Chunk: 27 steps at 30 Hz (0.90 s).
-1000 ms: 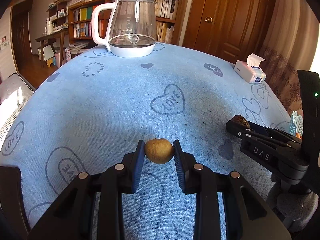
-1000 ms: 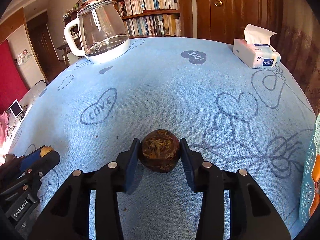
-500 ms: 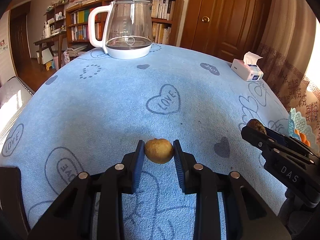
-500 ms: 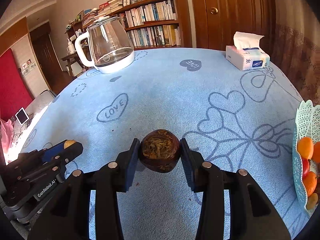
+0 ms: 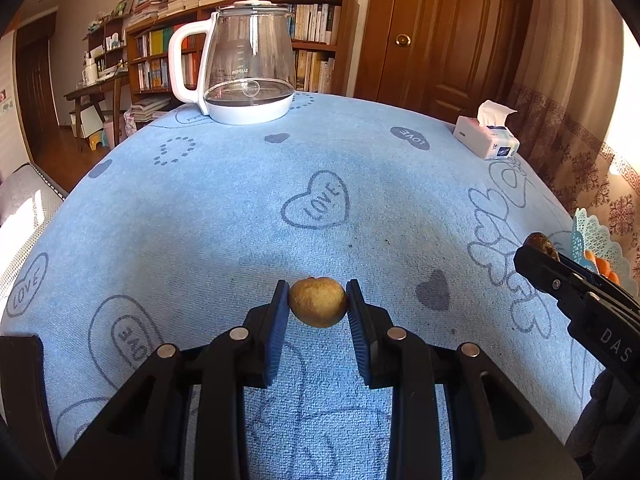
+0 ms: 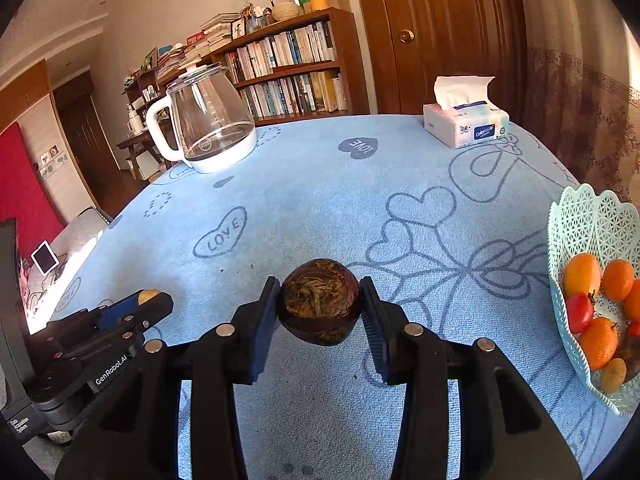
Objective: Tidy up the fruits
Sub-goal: 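Carry the dark brown fruit into the basket and open the right tool while the left holds the tan fruit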
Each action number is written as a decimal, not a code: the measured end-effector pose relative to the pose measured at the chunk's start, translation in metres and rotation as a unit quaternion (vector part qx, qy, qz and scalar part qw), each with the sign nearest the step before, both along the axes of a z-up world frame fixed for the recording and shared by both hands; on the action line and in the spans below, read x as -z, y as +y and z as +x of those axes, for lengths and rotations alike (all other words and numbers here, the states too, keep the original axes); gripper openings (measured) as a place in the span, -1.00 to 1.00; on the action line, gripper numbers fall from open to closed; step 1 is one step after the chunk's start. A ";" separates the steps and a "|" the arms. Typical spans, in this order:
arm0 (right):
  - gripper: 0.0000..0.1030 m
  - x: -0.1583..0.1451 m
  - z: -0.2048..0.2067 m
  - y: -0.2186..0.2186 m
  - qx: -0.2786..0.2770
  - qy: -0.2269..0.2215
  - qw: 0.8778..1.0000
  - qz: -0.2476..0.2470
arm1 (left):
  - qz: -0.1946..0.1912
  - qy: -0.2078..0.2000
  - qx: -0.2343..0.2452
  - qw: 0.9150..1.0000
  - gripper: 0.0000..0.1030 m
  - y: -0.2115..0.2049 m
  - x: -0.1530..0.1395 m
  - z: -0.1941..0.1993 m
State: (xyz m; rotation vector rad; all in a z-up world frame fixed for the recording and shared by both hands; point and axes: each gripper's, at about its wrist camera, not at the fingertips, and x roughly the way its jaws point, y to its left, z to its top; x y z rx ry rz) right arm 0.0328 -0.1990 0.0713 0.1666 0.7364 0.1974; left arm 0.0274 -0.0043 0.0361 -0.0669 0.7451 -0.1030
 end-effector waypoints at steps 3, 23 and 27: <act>-0.18 -0.001 -0.003 -0.005 0.006 -0.003 1.000 0.006 | 0.005 -0.003 0.001 1.000 -0.43 -0.002 0.000 -0.001; -0.18 -0.021 -0.018 -0.057 0.079 -0.047 0.995 0.044 | 0.016 -0.009 0.012 1.000 -0.43 -0.010 0.000 -0.005; -0.19 -0.027 -0.022 -0.080 0.109 -0.056 0.991 0.052 | 0.017 -0.008 0.015 1.000 -0.43 -0.012 0.001 -0.006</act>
